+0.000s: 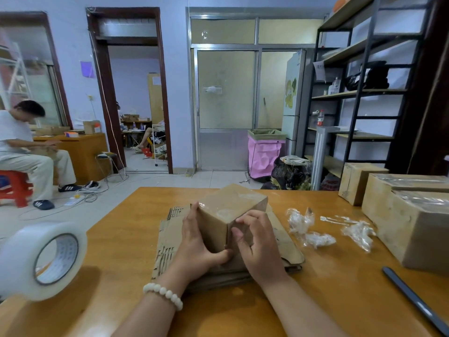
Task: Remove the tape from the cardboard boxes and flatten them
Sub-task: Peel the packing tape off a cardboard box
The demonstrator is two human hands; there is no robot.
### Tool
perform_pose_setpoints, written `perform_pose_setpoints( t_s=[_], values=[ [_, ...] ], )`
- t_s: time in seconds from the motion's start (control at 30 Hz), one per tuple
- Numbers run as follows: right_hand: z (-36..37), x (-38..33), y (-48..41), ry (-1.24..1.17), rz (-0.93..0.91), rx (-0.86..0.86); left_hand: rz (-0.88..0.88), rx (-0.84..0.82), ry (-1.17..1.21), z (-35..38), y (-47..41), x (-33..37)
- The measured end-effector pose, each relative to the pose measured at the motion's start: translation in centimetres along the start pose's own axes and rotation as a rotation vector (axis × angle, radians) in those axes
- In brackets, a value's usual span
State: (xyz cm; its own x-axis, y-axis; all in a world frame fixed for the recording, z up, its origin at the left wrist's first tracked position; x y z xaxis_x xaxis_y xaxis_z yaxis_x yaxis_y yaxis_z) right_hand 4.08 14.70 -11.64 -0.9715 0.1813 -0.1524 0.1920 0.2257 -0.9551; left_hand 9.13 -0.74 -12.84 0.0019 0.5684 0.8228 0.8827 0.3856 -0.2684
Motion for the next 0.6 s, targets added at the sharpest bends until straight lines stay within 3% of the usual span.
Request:
perform_pose_setpoints(
  t_s=[0.2,0.43,0.6],
  values=[
    [0.0,-0.6,-0.3,0.156,-0.017,0.058,0.054,0.045,-0.017,0.3,0.2,0.8],
    [0.0,-0.4,-0.1,-0.017,0.190,0.049,0.102,0.123,-0.085,0.5,0.3,1.1],
    [-0.9,-0.8,-0.5,-0.040,0.001,0.002,0.135,0.138,-0.101,0.5,0.4,0.7]
  ],
)
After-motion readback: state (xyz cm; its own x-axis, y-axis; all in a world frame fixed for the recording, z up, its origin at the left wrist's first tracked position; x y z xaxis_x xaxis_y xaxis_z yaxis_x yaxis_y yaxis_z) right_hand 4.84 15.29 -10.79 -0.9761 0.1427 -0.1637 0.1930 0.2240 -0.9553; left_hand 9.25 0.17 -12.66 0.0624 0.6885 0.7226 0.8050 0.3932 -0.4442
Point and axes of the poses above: each hand's wrist, its own y-axis away from the middle knuckle, its own z-axis out of the palm, x = y × z, the point moved 4 cm from there along -y, towards the middle knuckle, and after that the axes turned 12 degrees about -z, right-handed, at the moved point
